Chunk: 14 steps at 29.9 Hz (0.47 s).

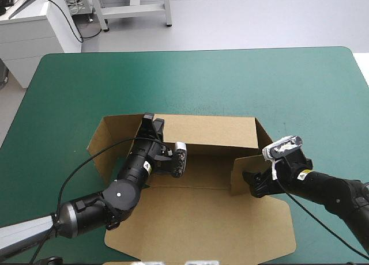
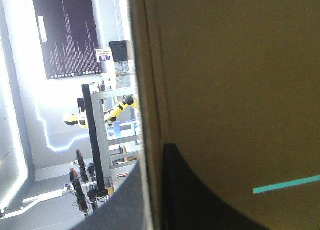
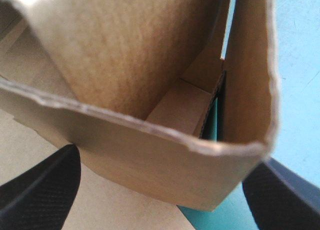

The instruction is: Fold the box

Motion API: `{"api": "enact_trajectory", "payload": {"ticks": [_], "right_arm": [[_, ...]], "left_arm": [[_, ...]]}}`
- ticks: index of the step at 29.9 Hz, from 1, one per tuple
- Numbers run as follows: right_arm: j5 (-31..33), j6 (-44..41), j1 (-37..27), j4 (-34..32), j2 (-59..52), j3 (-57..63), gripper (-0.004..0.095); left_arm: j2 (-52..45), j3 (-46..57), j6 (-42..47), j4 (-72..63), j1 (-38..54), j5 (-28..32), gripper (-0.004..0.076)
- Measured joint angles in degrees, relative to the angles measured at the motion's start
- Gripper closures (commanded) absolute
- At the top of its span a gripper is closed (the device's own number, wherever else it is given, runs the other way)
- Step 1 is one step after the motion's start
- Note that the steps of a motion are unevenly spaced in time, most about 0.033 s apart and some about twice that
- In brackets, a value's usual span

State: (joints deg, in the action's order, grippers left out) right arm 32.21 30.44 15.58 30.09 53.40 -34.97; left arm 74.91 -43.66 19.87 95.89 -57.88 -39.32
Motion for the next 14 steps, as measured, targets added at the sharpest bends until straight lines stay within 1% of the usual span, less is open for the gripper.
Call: {"api": "enact_trajectory", "payload": {"ticks": [5,9,11,14], "right_arm": [[-5.58,-10.57,5.77,-5.93,0.00,0.36,0.0134],[-8.78,-18.51,9.08,-10.89,0.11,1.63,0.0145],[-10.19,-21.44,10.47,-13.15,0.30,2.02,0.0145],[-13.18,-24.42,12.17,-14.89,1.02,2.19,0.0169]], "left_arm": [[0.00,0.00,0.00,0.00,0.00,-0.13,0.0732],[0.00,0.00,0.00,0.00,0.00,-0.17,0.0732],[0.00,0.00,0.00,-0.05,0.00,-0.17,0.0732],[0.00,0.00,0.00,-0.10,0.00,-0.29,0.0732]]}}
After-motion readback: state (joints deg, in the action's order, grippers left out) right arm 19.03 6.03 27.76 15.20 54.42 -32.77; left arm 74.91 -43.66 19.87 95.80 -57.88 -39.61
